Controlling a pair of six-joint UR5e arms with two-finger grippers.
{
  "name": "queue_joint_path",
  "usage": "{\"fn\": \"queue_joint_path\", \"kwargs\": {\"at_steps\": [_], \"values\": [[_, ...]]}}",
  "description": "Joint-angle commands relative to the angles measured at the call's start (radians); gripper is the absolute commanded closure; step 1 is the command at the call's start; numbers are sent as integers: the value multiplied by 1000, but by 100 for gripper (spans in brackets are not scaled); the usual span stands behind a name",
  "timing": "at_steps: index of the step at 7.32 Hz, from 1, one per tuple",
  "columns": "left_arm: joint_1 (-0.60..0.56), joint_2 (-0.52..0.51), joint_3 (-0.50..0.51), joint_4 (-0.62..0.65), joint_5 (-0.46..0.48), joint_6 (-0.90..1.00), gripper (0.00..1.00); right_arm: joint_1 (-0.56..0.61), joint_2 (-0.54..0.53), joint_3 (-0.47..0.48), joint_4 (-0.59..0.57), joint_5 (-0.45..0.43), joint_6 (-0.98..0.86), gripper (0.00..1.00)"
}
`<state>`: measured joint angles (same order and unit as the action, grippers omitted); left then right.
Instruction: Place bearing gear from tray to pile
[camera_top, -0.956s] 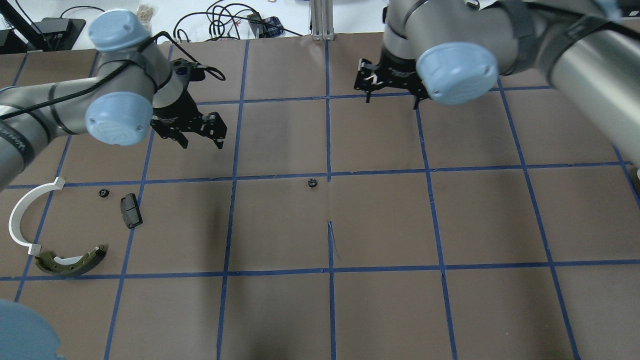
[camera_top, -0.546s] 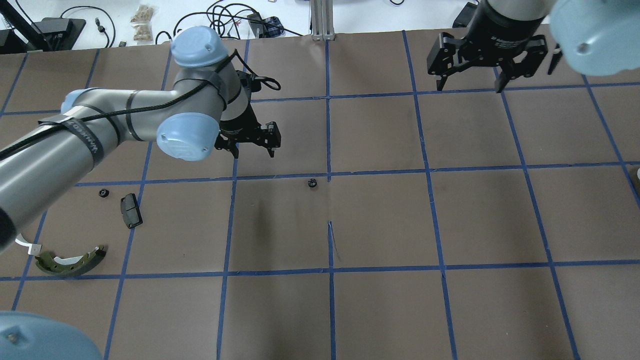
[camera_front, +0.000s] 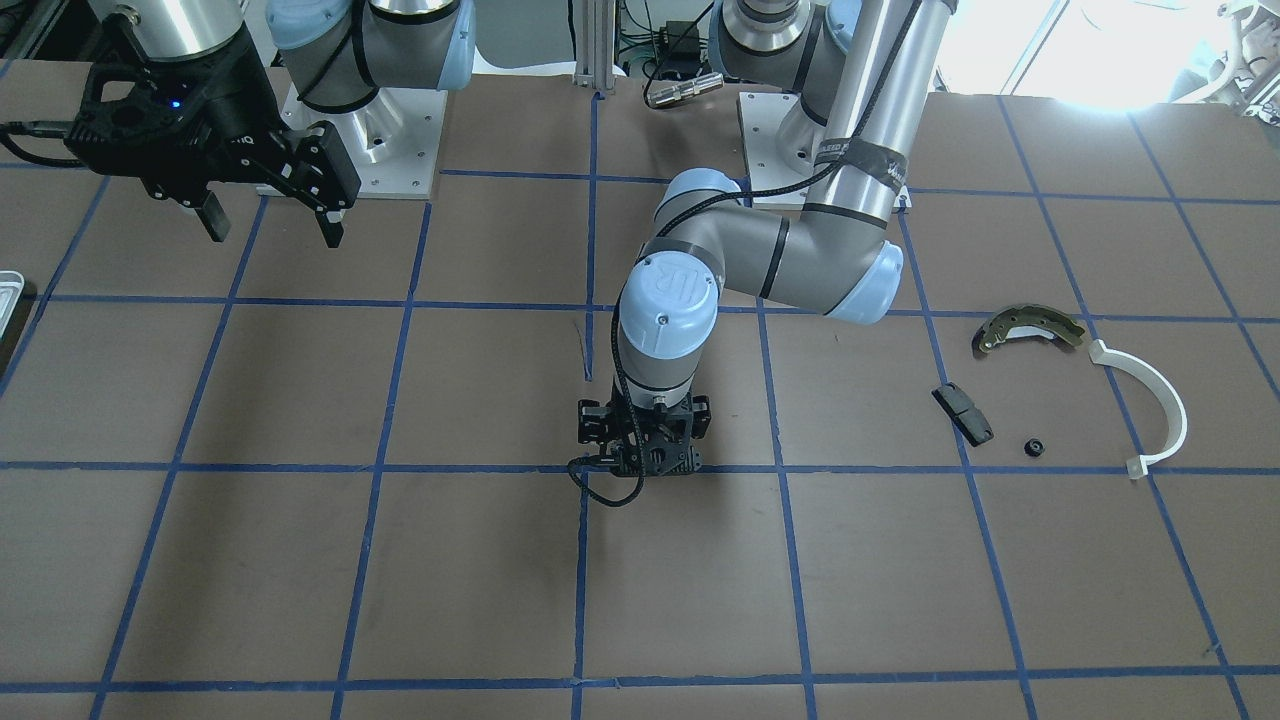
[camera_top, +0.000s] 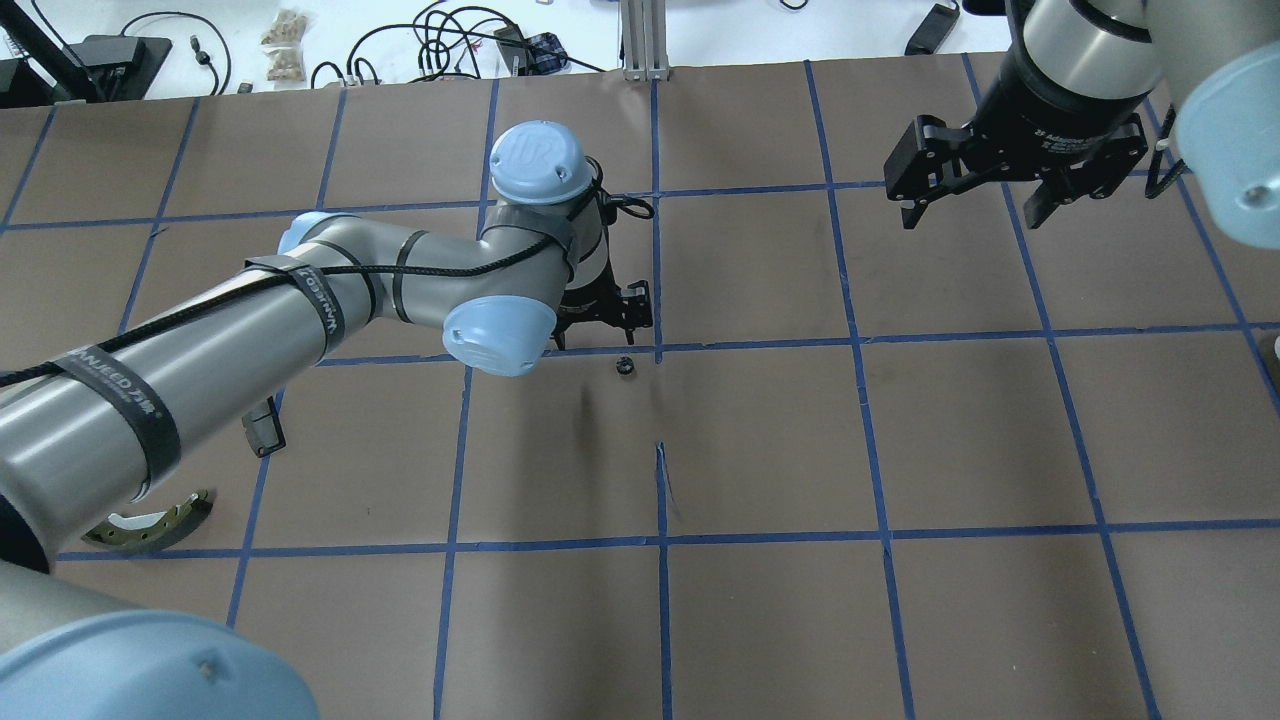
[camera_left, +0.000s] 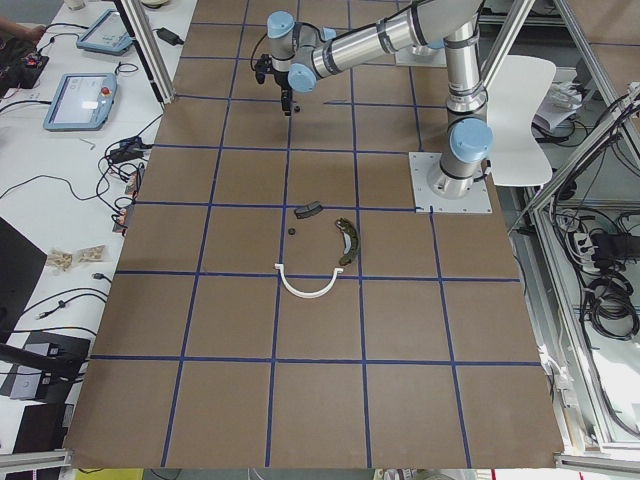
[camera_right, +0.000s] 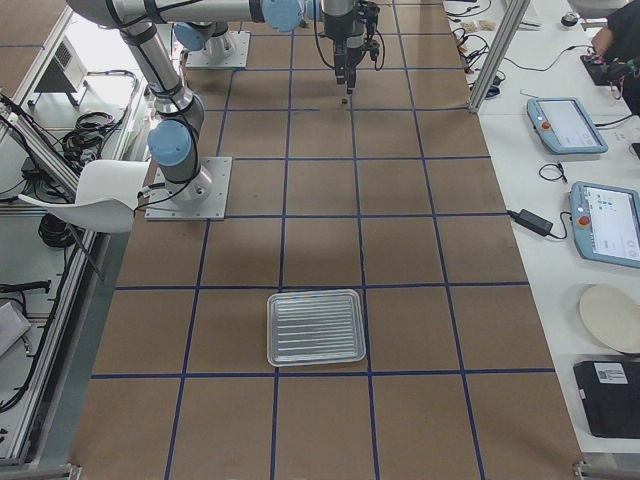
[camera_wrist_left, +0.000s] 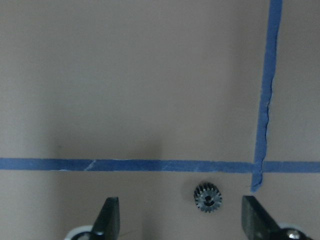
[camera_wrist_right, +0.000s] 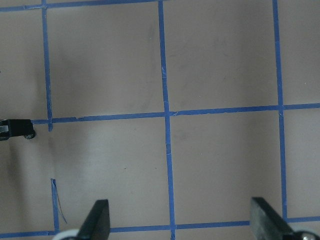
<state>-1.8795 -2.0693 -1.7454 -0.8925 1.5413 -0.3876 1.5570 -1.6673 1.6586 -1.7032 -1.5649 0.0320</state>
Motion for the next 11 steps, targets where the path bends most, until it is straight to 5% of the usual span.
{"fn": "queue_joint_path", "kwargs": {"at_steps": [1,2,4,6,9,11], "values": [[-15,-46,4,38,0,-89,13,3,3,44,-29,14,0,0],[-18,-45,-6,40,-1,-86,24,5,1,37,-45,16,0,0],[-21,-40,-13,38,-7,-86,76,5,1,4,-61,16,2,0],[-20,-23,-16,30,-10,-82,100,5,26,-60,-46,12,6,0],[60,68,-3,-102,22,-44,100,6,29,-63,-36,16,6,0],[245,182,-26,-201,45,246,100,6,29,-60,-36,16,6,0]]}}
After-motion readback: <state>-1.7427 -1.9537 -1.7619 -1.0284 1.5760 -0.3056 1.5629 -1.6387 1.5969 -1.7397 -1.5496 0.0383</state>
